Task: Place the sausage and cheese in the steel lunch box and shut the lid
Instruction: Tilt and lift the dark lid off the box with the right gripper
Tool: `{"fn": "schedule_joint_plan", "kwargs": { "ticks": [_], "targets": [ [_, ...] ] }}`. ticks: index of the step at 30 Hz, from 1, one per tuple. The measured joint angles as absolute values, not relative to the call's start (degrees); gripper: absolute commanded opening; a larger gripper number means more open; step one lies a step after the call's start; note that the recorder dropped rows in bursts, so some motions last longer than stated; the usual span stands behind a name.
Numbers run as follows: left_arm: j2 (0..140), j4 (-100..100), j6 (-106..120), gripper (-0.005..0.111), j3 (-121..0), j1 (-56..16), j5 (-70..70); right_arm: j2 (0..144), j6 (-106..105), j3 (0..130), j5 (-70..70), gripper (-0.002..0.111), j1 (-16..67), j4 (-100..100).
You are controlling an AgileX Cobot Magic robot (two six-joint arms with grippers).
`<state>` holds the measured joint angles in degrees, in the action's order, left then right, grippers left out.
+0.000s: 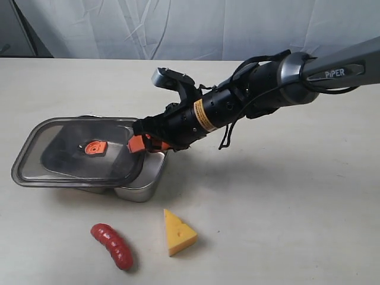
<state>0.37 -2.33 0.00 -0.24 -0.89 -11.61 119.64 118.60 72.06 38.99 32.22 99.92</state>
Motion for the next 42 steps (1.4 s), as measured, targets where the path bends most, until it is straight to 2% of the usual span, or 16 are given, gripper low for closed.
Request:
{"fn": "schedule_joint_plan", "kwargs": {
  "ticks": [3, 7, 10, 12, 16, 42],
  "targets": [
    [0.4, -2.3, 0.0, 0.0, -0.2, -0.9, -11.6, 119.6, 118.7, 72.1, 39.6, 0.05, 32.5, 99.9],
    [0.4, -2.3, 0.0, 0.0, -0.2, -0.9, -11.6, 119.6, 118.9, 72.1, 39.8, 0.029, 32.6, 99.9],
    [0.4, -2.3, 0.0, 0.0, -0.2, -0.9, -11.6, 119.6, 119.1, 72.1, 40.3, 0.027, 32.6, 98.8],
    [0.4, -2.3, 0.0, 0.0, -0.2, -0.9, -11.6, 119.6, 119.1, 72.1, 40.4, 0.022, 32.6, 98.7],
    [0.4, -2.3, 0.0, 0.0, -0.2, -0.9, -11.6, 119.6, 119.1, 72.2, 40.1, -0.001, 32.6, 97.6],
    [0.4, -2.3, 0.0, 0.0, -0.2, -0.9, -11.6, 119.5, 117.4, 72.5, 44.2, -0.001, 32.7, 92.0]
  ]
}}
